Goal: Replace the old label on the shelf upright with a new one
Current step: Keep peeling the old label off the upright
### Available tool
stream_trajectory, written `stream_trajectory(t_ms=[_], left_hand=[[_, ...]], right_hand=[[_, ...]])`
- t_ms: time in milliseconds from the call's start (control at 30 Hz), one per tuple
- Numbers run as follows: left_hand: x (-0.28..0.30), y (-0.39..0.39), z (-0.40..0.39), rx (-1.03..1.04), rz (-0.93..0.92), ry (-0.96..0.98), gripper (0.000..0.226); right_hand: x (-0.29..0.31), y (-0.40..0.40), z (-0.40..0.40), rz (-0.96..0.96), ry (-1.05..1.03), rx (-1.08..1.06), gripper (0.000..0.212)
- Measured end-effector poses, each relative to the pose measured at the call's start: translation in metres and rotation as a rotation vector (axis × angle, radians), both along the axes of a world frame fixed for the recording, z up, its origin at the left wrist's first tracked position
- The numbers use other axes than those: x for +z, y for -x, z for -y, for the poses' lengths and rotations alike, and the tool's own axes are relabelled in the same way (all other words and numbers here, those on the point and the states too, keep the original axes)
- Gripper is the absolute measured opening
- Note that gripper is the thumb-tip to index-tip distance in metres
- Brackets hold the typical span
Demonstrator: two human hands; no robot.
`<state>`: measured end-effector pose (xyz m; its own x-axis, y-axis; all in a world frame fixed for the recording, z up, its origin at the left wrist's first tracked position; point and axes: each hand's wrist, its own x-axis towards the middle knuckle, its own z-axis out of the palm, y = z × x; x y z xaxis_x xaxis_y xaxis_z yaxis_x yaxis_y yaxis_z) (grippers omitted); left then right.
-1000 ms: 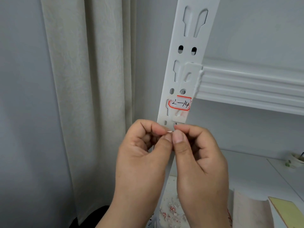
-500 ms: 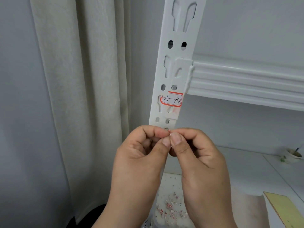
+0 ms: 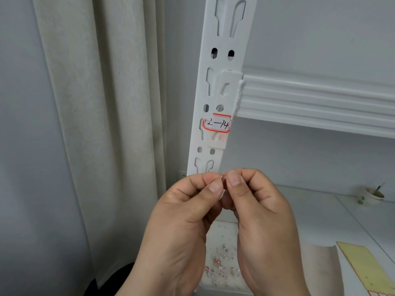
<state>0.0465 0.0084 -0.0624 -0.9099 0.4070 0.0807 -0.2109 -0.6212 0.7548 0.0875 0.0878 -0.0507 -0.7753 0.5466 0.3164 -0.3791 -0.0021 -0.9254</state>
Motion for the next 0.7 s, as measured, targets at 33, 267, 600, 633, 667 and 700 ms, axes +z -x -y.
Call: stream_trajectory(t_ms=[33, 267, 600, 633, 667, 700], left_hand=[[-0.001, -0.001, 0.000, 0.030, -0.017, 0.024, 0.008], [0.001, -0.014, 0.008, 0.384, -0.302, 0.326, 0.017], [0.002, -0.019, 0.011, 0.179, -0.038, 0.073, 0.011], [0.002, -0.020, 0.010, 0.146, -0.018, 0.047, 0.011], [0.003, -0.021, 0.010, 0.118, 0.000, 0.030, 0.012], [0.004, -0.021, 0.010, 0.097, 0.013, 0.019, 0.014]], right_hand=[[0.000, -0.001, 0.000, 0.016, -0.030, -0.021, 0.024], [-0.002, -0.006, 0.009, 0.057, -0.080, -0.070, 0.013], [-0.007, -0.011, 0.013, 0.099, -0.382, -0.258, 0.022], [-0.006, -0.011, 0.013, 0.097, -0.377, -0.257, 0.023], [-0.005, -0.012, 0.013, 0.099, -0.359, -0.247, 0.024], [-0.004, -0.012, 0.012, 0.106, -0.330, -0.227, 0.024]])
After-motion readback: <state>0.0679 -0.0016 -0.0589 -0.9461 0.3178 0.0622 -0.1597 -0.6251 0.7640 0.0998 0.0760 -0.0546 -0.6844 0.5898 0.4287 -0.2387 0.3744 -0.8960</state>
